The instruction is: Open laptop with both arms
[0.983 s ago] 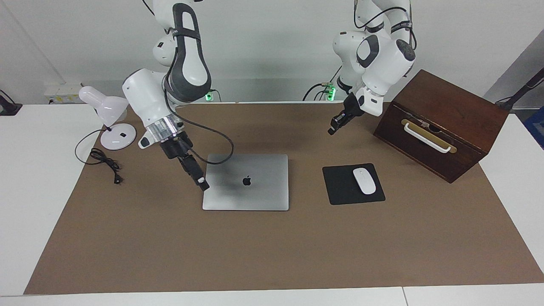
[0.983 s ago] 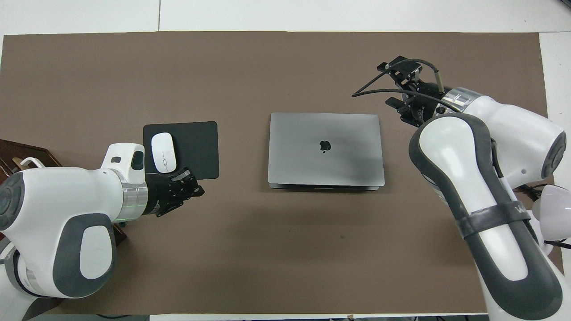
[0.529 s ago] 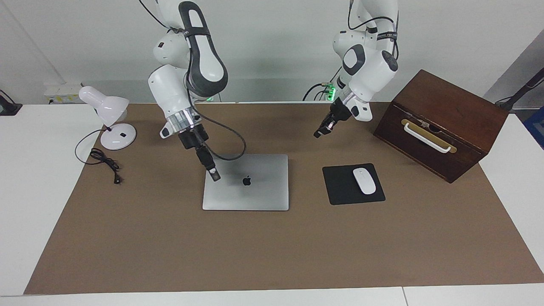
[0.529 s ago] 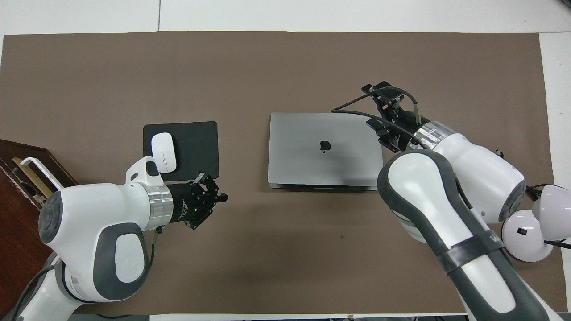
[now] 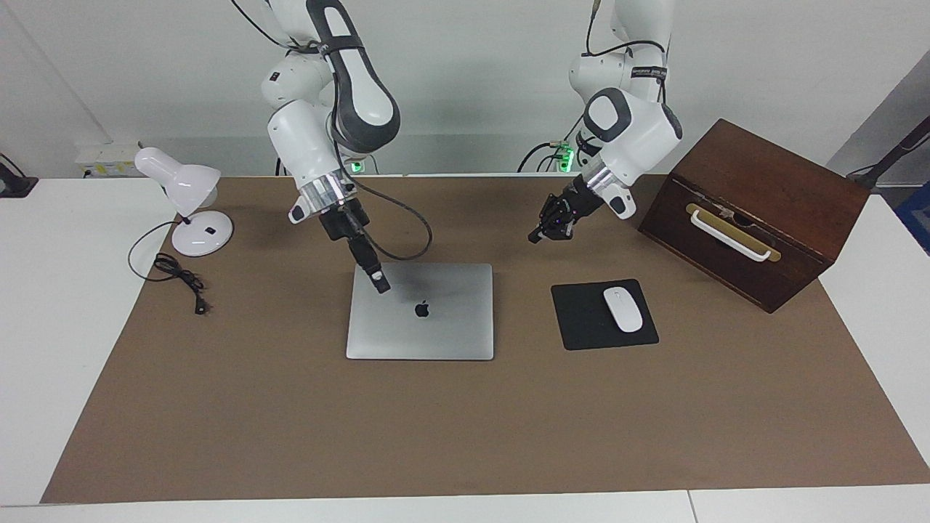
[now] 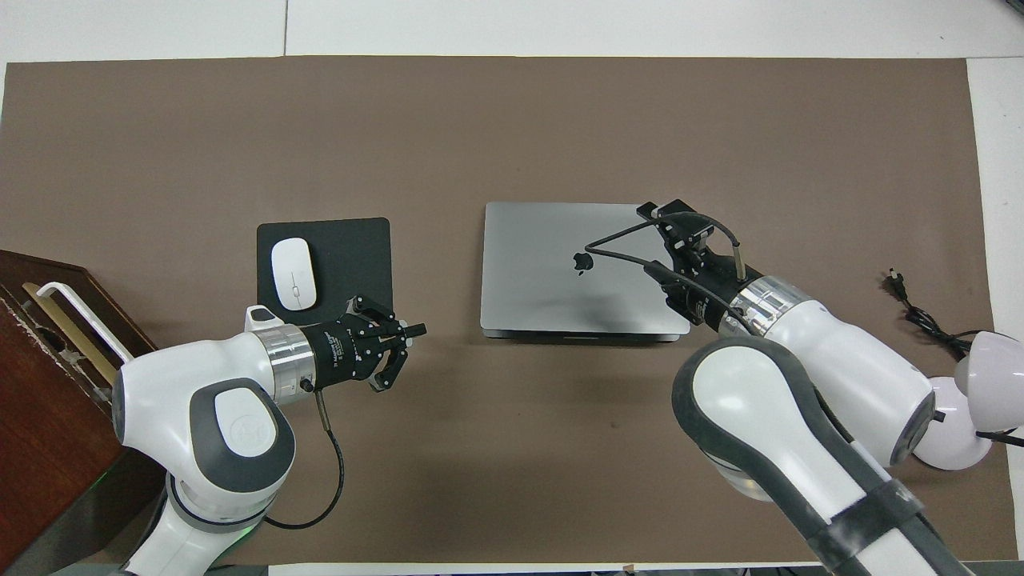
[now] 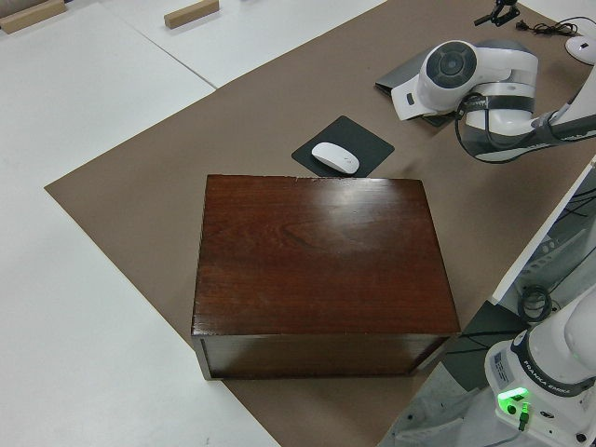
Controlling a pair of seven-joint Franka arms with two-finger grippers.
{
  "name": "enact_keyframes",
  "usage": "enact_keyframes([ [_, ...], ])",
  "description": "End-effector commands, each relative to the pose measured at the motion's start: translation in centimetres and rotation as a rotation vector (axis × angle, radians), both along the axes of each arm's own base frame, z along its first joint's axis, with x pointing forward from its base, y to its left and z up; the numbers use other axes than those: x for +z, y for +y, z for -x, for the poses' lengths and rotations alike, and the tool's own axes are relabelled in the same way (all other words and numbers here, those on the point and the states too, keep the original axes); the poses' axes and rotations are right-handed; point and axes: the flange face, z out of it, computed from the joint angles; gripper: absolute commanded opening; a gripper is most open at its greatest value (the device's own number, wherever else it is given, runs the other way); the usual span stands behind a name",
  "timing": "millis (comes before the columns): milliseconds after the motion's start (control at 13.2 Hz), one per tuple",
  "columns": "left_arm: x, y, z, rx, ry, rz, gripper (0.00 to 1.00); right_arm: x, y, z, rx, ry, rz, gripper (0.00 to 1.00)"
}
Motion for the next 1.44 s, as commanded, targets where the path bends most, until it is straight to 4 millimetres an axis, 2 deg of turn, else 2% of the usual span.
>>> enact_keyframes([
  [0,-3.2,0.2,0.6,0.195,0.110,0.071,0.00,-0.3,0.3,2.7,-0.023,0.010,-0.019,1.00],
  [227,-5.9,-2.5,1.5,0.294,0.194,0.123,0.00,-0.6,1.5,4.3,-0.015,0.030,-0.041,1.00],
  [454,-6.4,-5.8,2.0,0.303,0.202,0.117,0.00,-1.4,1.9,5.5,-0.060,0.057,-0.057,1.00],
  [605,-6.4,-6.3,1.8,0.321,0.205,0.124,0.00,-2.4,1.8,6.5,-0.077,0.076,-0.045,1.00],
  [832,-7.6,-7.9,2.3,0.325,0.221,0.103,0.00,-3.5,1.6,7.2,-0.085,0.098,-0.028,1.00],
  [983,-7.7,-9.2,2.1,0.330,0.220,0.105,0.00,-3.9,1.1,7.5,-0.103,0.098,-0.006,1.00],
  [1361,-7.3,-10.2,1.4,0.330,0.206,0.108,0.00,-4.6,0.7,8.0,-0.125,0.116,-0.007,1.00],
])
